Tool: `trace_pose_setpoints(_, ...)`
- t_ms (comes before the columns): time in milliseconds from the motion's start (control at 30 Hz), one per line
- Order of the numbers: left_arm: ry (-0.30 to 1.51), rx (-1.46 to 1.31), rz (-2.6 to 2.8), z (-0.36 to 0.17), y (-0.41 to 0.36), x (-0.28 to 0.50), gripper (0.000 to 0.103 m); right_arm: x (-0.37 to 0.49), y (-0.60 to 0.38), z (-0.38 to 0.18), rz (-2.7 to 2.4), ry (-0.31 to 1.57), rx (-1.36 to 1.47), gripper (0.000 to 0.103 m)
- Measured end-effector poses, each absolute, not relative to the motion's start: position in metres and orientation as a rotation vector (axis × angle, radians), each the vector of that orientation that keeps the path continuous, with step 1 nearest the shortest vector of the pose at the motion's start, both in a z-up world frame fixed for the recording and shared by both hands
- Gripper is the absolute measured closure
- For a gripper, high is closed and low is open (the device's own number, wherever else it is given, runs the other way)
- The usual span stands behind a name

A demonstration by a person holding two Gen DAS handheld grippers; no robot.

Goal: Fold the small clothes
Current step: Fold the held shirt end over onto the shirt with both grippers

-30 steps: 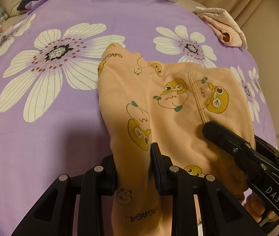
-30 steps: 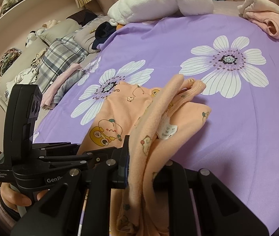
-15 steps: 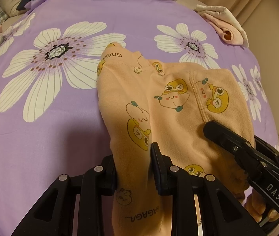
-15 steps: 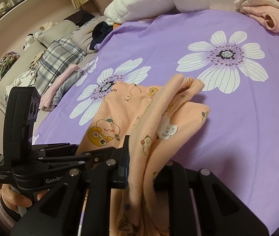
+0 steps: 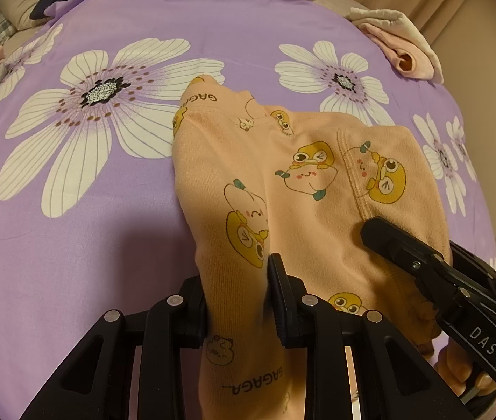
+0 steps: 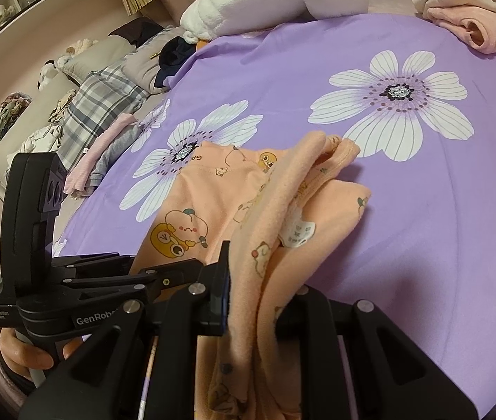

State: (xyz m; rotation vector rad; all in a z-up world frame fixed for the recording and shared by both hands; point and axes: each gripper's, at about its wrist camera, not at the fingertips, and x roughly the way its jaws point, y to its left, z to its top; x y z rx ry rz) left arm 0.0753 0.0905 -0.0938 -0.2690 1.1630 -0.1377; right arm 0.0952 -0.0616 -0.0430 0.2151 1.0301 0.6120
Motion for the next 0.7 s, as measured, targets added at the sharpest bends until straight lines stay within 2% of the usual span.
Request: trace_pose_setpoints(700, 1.167, -0.264, -0.137, -0.0934, 0.0900, 0.0765, 0.077, 0.0965, -0.0640, -0.0473, 0.600, 1.045, 0.218, 0.084)
